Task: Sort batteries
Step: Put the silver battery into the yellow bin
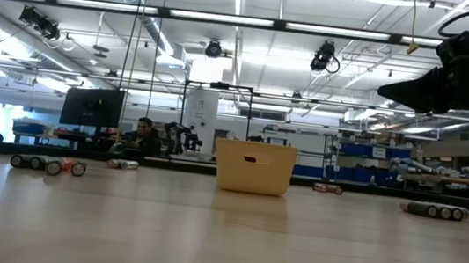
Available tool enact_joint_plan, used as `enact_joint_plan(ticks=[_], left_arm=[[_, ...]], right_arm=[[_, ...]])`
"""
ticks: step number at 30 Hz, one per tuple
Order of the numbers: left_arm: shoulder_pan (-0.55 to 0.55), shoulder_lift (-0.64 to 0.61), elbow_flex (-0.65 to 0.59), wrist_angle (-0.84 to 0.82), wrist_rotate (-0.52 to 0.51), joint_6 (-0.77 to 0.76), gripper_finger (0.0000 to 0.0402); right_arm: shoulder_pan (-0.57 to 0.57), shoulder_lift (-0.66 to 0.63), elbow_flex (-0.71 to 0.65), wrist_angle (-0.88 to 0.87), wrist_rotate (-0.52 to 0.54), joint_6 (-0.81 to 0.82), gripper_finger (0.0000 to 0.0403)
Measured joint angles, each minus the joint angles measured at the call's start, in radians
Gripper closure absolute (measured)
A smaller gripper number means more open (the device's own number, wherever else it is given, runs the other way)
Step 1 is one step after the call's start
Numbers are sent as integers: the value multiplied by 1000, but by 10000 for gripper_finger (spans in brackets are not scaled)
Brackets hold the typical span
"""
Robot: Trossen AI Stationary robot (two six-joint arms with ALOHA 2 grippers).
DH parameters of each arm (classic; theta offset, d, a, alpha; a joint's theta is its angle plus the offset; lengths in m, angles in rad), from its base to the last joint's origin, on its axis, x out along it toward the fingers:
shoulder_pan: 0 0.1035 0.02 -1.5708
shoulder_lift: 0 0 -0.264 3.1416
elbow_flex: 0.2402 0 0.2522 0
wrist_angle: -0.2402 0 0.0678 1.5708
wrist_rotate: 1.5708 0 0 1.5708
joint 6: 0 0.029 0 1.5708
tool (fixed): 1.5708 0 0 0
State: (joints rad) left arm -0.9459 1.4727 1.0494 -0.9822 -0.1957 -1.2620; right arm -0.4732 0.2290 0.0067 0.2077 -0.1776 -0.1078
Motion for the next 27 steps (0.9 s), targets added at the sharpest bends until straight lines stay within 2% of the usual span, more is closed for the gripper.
enact_joint_plan(ticks=[3, 5, 7, 12, 18, 23, 27], left_arm=[[33, 0, -3, 46, -63, 63, 338], [68, 0, -19, 112, -85, 137, 375], [114, 0, -49, 208, -110, 229, 392], [276, 0, -178, 548, -95, 515, 396], [479, 0, -359, 1020, -4, 819, 398], [654, 0, -500, 1379, 89, 994, 399], [786, 0, -580, 1548, 169, 1092, 399]], right_arm=[[0, 0, 0, 0, 0, 0, 336], [0, 0, 0, 0, 0, 0, 336], [0, 0, 0, 0, 0, 0, 336], [0, 0, 0, 0, 0, 0, 336], [0, 0, 0, 0, 0, 0, 336], [0, 0, 0, 36, 0, 0, 336], [4, 0, 0, 98, 0, 4, 336]])
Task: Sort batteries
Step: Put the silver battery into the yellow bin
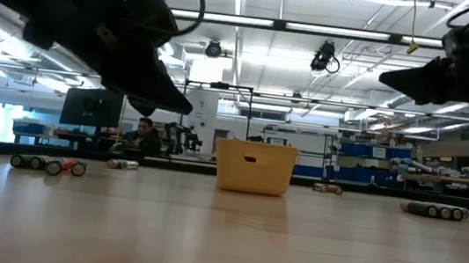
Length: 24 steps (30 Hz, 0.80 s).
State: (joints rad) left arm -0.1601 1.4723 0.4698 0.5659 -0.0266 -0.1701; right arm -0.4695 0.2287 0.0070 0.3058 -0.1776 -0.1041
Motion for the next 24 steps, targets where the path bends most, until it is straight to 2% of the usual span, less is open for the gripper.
enact_joint_plan(ticks=[5, 8, 14, 19, 24], left_arm=[[171, 0, -67, 177, 106, 109, 398], [284, 0, -99, 287, 199, 146, 398], [480, -1, -144, 423, 378, 167, 398], [575, -1, -149, 433, 436, 171, 397], [612, -1, -149, 432, 471, 171, 397]], right_arm=[[3, 0, 0, 92, 2, 18, 336], [3, 1, 0, 140, 48, 57, 339], [2, 69, 19, 117, 142, 60, 391], [1, 201, 117, -41, 271, 141, 388], [-24, 390, 272, -283, 297, 205, 392]])
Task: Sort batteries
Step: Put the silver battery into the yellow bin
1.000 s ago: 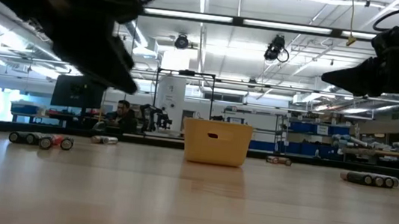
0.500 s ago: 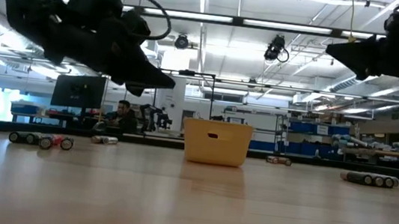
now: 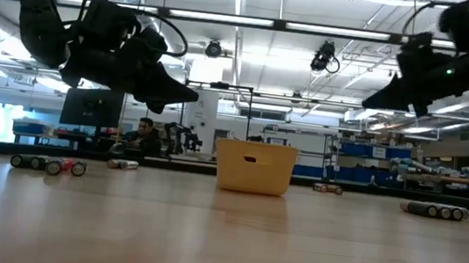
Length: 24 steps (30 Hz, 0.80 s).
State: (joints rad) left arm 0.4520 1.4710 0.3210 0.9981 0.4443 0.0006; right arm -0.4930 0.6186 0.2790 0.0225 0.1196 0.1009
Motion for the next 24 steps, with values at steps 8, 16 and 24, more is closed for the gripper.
enact_joint_plan(ticks=[8, 16, 24], left_arm=[[2, 0, 0, 2, 3, 1, 396], [6, 0, 0, 5, -4, 45, 396], [28, 0, 0, 4, -5, 52, 396]], right_arm=[[-69, 271, 177, -155, -53, 70, 351], [-39, 467, 237, -221, -51, 86, 293], [-32, 624, 237, -179, -30, 471, 186]])
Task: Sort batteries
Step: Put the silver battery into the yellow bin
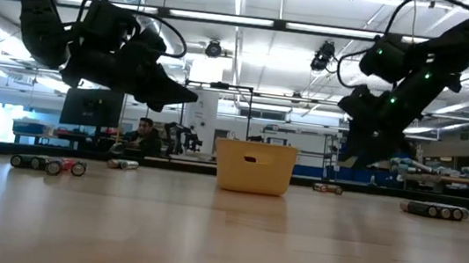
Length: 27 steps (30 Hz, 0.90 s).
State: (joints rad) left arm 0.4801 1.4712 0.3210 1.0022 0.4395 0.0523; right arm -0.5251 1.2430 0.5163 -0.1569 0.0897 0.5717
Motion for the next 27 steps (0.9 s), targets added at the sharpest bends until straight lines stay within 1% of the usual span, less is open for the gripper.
enact_joint_plan(ticks=[3, 6, 17, 20, 23, 27], left_arm=[[19, 0, 0, -1, -1, 12, 396], [34, 0, 0, -3, -1, 22, 396], [44, 0, 0, -7, -1, 26, 396], [44, 0, 0, -7, -2, 26, 396], [44, 0, 0, -7, -2, 26, 396], [44, 0, 0, -7, -2, 26, 396]], right_arm=[[0, 58, 6, 0, 57, 92, 166], [-5, 108, 18, 0, 118, 148, 164], [-8, 290, 127, 2, 163, 211, 176], [-8, 343, 149, -31, 174, 224, 177], [-5, 366, 162, -56, 205, 242, 180], [-5, 364, 163, -74, 210, 243, 197]])
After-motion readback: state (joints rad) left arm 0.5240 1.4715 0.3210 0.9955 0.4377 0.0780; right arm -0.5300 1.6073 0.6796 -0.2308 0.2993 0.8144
